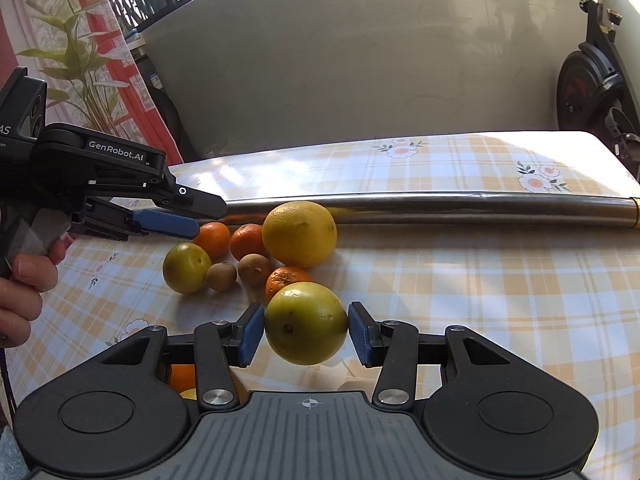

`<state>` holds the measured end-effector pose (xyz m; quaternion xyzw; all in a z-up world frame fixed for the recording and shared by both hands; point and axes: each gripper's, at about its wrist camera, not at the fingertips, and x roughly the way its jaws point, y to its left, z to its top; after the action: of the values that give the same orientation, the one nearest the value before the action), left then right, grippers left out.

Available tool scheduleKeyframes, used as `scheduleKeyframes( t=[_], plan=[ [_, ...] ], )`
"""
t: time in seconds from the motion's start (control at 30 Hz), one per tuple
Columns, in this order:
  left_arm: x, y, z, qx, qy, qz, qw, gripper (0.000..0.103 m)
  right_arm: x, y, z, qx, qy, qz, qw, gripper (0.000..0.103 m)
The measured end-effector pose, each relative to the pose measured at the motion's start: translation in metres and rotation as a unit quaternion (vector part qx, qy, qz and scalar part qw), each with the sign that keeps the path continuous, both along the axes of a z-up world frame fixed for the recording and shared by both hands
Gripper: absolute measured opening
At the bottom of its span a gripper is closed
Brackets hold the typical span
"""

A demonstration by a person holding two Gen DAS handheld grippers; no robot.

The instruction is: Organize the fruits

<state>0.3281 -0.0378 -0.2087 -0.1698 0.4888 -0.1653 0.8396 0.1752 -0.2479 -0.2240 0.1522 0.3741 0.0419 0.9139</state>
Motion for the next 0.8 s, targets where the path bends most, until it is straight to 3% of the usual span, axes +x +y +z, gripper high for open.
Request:
scheduleKeyframes(
  t=[0.43, 0.8],
  plan=[
    [0.016, -0.019, -0.015, 0.070, 0.000, -0.002, 0.9975, 0.042, -0.003, -0.007, 0.000, 0.023, -0.014, -0.008, 1.000, 0.043],
    [0.016, -0.019, -0.020, 0.063, -0.008, 0.002, 0.9980, 0.042, -0.006, -0.011, -0.003, 0.031, -0.013, -0.018, 0.999, 0.043]
  ],
)
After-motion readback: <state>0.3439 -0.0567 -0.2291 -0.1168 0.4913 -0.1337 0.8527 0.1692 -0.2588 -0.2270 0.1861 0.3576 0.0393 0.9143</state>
